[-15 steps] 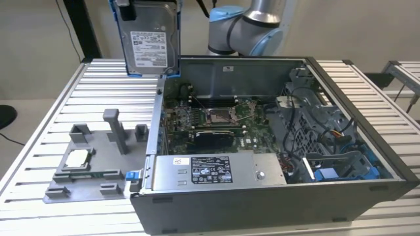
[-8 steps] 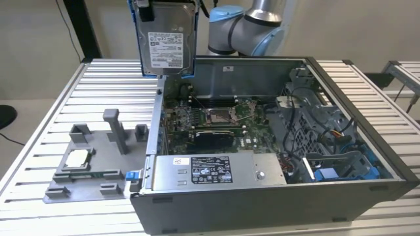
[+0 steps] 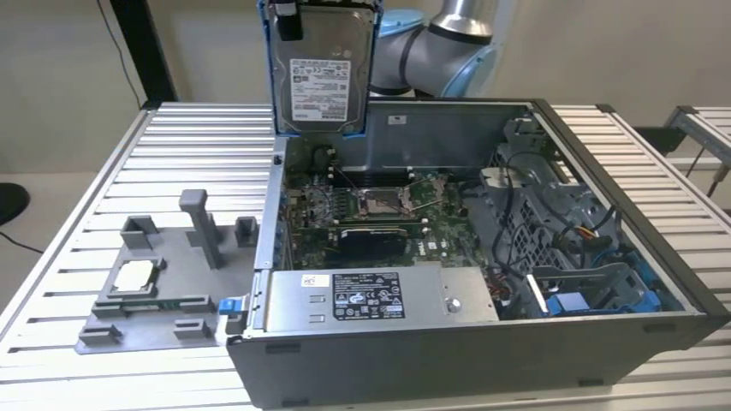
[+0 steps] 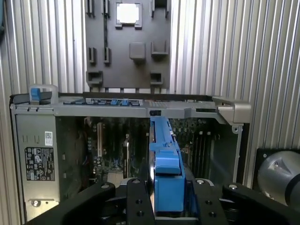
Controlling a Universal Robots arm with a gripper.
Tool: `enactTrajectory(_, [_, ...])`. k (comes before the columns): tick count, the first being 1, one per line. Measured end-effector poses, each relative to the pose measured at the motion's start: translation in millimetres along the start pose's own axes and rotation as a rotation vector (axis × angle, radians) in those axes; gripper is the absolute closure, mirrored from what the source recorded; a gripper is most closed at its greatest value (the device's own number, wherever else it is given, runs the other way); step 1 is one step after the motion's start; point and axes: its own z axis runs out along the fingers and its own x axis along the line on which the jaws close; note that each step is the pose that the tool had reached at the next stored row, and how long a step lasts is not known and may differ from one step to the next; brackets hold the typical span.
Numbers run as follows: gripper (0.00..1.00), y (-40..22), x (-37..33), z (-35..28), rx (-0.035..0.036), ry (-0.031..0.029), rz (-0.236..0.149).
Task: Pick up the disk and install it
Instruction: 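Pick up the disk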
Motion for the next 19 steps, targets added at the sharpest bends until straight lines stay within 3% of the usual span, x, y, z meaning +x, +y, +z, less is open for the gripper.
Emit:
enactTrajectory(11, [1.00,-38.2,11.0,2.7,-0.0026,0.0000,0.000])
enactTrajectory(19, [1.00,-61.4,16.6,4.4,-0.0033,0.0000,0.000])
